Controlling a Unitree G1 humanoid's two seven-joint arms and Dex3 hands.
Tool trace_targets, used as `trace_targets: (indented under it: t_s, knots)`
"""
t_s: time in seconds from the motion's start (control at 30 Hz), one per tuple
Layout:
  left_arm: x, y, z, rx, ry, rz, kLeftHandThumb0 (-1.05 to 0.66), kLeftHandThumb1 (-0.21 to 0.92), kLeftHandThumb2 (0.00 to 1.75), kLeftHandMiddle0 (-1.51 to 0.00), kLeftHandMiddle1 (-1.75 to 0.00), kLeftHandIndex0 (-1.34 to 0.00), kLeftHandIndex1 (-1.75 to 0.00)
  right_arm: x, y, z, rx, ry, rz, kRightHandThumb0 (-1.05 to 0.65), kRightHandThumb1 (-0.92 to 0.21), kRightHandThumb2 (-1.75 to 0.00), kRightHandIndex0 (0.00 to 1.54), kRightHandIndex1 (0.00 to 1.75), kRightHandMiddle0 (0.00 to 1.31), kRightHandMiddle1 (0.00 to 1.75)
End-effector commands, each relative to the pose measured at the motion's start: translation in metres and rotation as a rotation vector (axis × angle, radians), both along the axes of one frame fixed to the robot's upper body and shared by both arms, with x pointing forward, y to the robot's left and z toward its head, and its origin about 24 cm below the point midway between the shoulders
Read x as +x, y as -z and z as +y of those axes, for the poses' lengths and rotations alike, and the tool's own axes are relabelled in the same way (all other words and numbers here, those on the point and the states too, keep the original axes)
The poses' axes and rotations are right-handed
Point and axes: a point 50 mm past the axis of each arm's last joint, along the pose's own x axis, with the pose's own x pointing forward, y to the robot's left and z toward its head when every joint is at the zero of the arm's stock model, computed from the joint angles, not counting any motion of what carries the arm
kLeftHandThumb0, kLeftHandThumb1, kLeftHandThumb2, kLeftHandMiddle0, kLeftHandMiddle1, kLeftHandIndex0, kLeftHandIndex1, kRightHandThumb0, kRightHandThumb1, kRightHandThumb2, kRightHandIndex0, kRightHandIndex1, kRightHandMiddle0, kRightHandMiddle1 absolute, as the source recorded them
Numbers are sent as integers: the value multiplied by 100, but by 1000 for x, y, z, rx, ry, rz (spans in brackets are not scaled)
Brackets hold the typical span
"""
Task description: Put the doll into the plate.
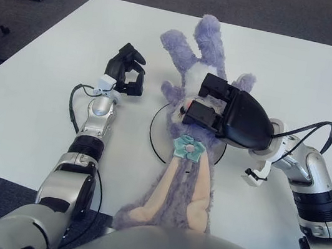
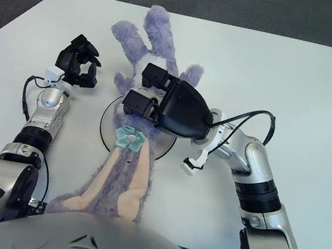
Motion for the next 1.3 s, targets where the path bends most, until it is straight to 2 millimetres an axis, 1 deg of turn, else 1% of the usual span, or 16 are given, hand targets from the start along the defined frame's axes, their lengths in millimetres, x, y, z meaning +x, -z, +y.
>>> trace_targets:
  t_s: [0.0,0.3,0.33,0.37,0.4,0.43,0.47,0.5,0.53,0.6,0.67,0.73,0.83,0.97,1.1,1.27]
  knots:
    - [-20,39,-2,23,9,125,-1,27,138,-53,-175,-52,-175,-1,-3,0,39,-12,-23,-1,-66,-88,28,170,29,171]
    - [-20,40,-1,45,0,127,-1,26,139,-54,-175,-53,-175,1,-4,-3,30,-13,0,-1,-71,-83,24,172,25,173]
    - [-20,40,-1,46,-1,128,-1,26,139,-54,-175,-53,-175,1,-5,-4,26,-15,11,-8,-69,-85,20,163,27,173]
    - [-20,40,-1,47,-3,129,-1,26,139,-54,-175,-53,-175,1,-8,-5,14,-21,35,-19,-67,-87,15,149,31,174]
    - [-20,40,-1,48,-4,129,-1,26,139,-54,-175,-53,-175,1,-9,-7,5,-25,52,-23,-69,-85,13,141,30,174]
    - [-20,39,-1,50,-9,129,-1,26,139,-55,-175,-53,-175,0,-12,-12,-60,-30,108,-28,-72,-80,9,131,29,174]
    - [-20,39,-1,52,-12,129,-1,25,140,-55,-175,-53,-175,-1,-14,-16,-109,-35,152,-36,-74,-81,6,100,19,145]
    - [-20,39,-1,55,-17,129,-1,25,140,-55,-175,-53,-175,-2,-18,-23,-179,-41,206,-41,-75,-81,4,80,12,126]
    - [-19,38,-1,57,-21,129,-1,25,140,-55,-175,-53,-175,-2,-21,-27,-226,-44,243,-43,-75,-81,3,68,10,116]
    - [-19,38,-1,57,-25,130,-1,25,140,-55,-175,-53,-175,-2,-25,-33,-288,-49,291,-44,-75,-85,1,36,4,89]
    - [-19,38,-1,48,-26,133,-1,25,140,-55,-175,-54,-175,-1,-32,-40,-351,-48,330,-40,-73,-91,1,21,2,75]
    - [-19,39,-1,32,-21,141,-1,25,140,-55,-175,-54,-175,4,-40,-47,-406,-39,351,-26,-66,-105,0,9,1,58]
    - [-19,40,-2,18,-16,149,-1,25,140,-55,-175,-54,-175,7,-50,-49,-485,-30,377,-11,-61,-119,0,3,0,44]
    - [-19,40,-1,34,-14,155,-1,25,140,-55,-175,-53,-175,9,-57,-53,-549,-24,419,2,-57,-130,0,0,0,38]
    - [-18,40,0,66,-19,155,-1,26,139,-54,-175,-53,-175,11,-62,-56,-582,8,524,7,-55,-136,0,0,0,37]
    - [-18,40,0,76,-19,156,-1,27,138,-54,-175,-52,-175,10,-67,-58,-575,18,614,7,-53,-138,0,0,0,34]
